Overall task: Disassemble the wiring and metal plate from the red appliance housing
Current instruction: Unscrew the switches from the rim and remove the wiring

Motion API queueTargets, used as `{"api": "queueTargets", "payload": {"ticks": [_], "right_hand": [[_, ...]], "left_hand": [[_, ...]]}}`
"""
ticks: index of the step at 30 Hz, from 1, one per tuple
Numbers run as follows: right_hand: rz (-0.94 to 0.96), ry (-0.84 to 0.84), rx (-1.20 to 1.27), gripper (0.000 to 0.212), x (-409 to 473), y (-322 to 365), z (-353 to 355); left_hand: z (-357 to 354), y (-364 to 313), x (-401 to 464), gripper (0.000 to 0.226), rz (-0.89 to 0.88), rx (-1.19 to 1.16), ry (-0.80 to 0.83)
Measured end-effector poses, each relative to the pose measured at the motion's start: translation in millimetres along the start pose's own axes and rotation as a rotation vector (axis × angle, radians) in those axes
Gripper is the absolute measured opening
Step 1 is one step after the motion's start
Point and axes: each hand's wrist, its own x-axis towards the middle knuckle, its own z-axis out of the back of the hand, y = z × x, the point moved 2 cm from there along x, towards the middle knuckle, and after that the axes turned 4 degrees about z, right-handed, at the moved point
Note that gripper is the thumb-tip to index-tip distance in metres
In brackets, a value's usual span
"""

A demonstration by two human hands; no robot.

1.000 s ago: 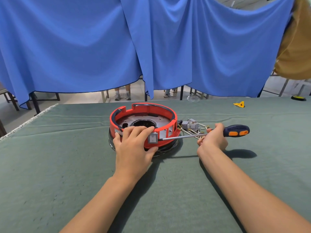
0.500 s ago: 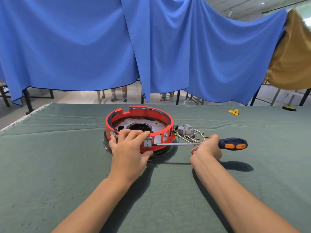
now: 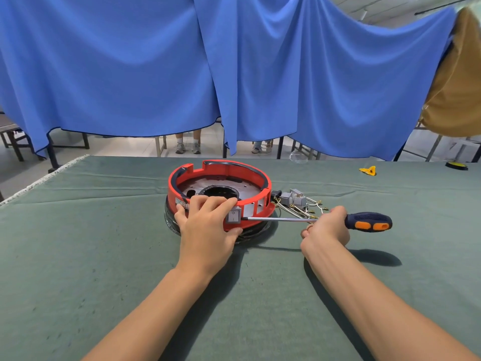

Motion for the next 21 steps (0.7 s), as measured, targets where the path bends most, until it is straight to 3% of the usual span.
{"api": "queueTargets", "payload": {"ticks": [8,21], "right_hand": [[0.181,-0.019,-0.147,0.027,12.5,-6.6,-37.9],[0.229,0.043,-0.275,0.032,11.4,-15.7,-70.6]], "left_hand": [[-0.8,2.3,0.7,0.059,-0.011,-0.015,-0.005],[-0.2,3.8,1.8,0.057,-0.028,-0.030,-0.002]]}}
